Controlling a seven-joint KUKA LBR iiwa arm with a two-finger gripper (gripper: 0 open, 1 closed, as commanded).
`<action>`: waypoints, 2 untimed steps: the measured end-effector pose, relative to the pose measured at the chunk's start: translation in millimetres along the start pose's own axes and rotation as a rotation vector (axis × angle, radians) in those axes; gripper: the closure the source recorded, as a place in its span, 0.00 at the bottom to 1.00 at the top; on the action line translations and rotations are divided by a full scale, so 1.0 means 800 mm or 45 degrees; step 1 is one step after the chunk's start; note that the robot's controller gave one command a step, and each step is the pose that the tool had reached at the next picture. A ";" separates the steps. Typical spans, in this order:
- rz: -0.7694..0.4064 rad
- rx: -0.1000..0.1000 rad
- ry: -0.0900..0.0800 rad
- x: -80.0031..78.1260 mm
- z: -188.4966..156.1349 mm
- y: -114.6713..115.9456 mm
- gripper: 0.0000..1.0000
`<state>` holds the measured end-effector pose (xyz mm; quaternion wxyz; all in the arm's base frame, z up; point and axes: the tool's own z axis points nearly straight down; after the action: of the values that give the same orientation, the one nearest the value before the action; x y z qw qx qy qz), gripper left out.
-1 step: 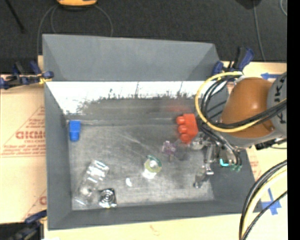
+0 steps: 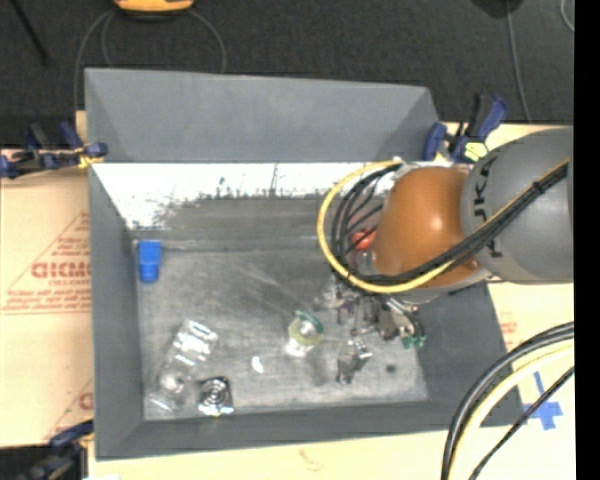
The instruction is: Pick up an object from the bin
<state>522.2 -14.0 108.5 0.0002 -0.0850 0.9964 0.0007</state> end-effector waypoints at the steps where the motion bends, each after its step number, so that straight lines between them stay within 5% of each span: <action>1: -0.255 0.009 -0.010 -0.042 0.044 0.049 0.00; 2: -0.730 0.009 -0.005 -0.077 0.044 0.044 0.00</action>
Offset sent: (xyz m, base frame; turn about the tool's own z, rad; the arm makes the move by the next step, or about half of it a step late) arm 0.0232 0.0476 -0.0385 -0.2056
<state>577.0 31.2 73.1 0.0027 -0.3633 0.9316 -0.0025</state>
